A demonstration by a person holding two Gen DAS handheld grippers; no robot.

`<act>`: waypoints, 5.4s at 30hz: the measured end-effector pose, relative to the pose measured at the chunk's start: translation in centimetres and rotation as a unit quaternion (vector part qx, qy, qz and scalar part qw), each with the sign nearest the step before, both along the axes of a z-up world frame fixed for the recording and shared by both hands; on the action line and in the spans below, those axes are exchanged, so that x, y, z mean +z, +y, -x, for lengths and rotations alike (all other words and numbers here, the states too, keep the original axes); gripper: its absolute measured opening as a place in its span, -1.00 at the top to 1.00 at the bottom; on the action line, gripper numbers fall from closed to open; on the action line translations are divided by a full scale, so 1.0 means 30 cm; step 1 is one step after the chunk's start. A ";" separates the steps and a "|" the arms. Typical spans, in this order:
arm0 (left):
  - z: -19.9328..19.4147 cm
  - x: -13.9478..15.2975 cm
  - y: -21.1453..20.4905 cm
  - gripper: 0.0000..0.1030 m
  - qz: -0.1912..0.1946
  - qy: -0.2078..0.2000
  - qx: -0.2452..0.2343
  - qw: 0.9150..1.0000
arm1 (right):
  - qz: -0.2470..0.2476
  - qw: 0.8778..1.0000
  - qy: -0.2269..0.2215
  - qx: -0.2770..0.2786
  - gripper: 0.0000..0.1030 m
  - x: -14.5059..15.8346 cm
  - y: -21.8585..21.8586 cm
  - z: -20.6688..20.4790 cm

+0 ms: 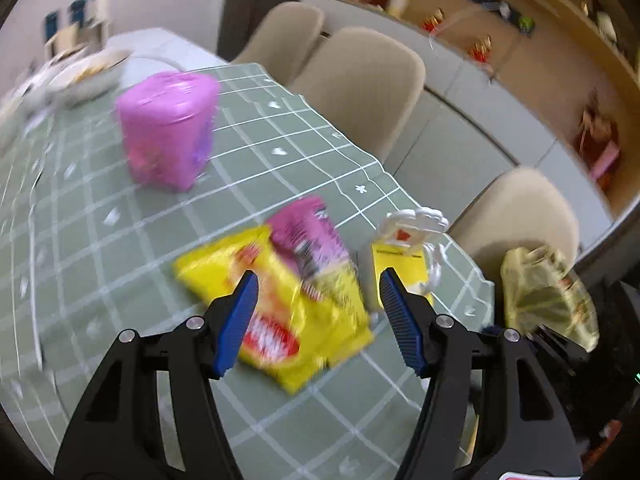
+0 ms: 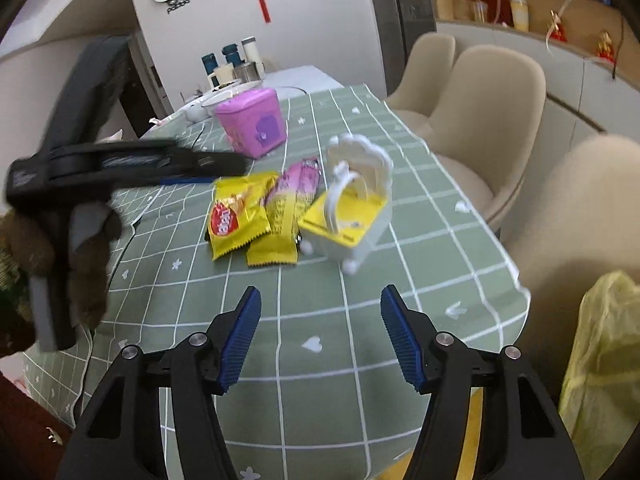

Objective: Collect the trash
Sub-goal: 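Move both grippers back to the table toward the yellow and pink bags, then grasp the yellow snack bag with the left gripper while the right gripper grasps the pink-yellow bar wrapper, then carry the yellow bag and pink-yellow wrapper over the bin with both grippers, then open both grippers over the bin to drop the bag and wrapper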

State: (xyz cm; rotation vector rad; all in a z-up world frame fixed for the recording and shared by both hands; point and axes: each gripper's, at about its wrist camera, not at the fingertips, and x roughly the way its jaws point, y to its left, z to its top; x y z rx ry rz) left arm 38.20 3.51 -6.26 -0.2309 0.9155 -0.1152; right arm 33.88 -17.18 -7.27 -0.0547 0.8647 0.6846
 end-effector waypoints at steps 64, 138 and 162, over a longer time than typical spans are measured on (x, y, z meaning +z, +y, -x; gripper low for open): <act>0.210 -0.165 0.253 0.05 -0.027 0.068 0.116 0.991 | -0.045 0.999 -0.011 -0.022 0.47 0.096 -0.038 0.051; -0.095 0.159 -1.135 0.14 0.064 -0.014 -0.310 0.948 | 0.033 0.939 -0.028 -0.342 0.47 0.207 -1.066 -0.013; 0.343 0.127 -0.467 -0.39 0.015 -0.021 -0.053 0.998 | 0.057 0.959 0.074 -0.268 -0.15 0.023 -1.008 -0.073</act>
